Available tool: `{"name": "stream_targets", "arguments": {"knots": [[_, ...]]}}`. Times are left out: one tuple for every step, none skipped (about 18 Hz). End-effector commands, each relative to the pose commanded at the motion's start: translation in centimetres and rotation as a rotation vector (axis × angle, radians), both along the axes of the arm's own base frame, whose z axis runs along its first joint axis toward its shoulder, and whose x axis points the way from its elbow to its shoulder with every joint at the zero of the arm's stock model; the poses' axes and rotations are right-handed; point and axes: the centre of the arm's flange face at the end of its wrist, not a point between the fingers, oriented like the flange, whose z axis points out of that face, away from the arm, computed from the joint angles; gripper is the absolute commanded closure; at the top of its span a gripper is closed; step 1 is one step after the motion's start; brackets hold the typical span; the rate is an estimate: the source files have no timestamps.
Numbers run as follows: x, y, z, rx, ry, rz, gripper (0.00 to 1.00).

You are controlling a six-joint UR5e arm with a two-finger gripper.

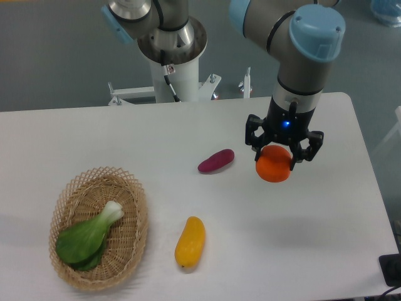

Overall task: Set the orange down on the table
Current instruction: 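Carry the held orange with the gripper toward the purple sweet potato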

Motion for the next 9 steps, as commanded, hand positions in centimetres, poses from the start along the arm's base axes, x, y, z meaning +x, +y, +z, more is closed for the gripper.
{"name": "stream_targets", "arguments": {"knots": [[0.1, 0.0, -0.2, -0.002, -0.003, -0.002, 0.29], [0.1, 0.0, -0.3, 0.000, -0.005, 0.000, 0.29], [0.1, 0.0, -0.3, -0.001, -0.005, 0.000, 0.29], [0.1, 0.0, -0.4, -0.002, -0.006, 0.000, 0.29], [0.2, 0.0, -0.4, -0.003, -0.007, -0.002, 0.29], [0.3, 0.2, -0.5, -0.002, -0.004, -0.003, 0.29], [0.3, 0.3, -0.8, -0.006, -0.006, -0.003, 0.29], [0.3, 0.5, -1.2, -0.010, -0.013, 0.000, 0.29], [0.3, 0.6, -1.5, -0.012, -0.017, 0.002, 0.29]]}}
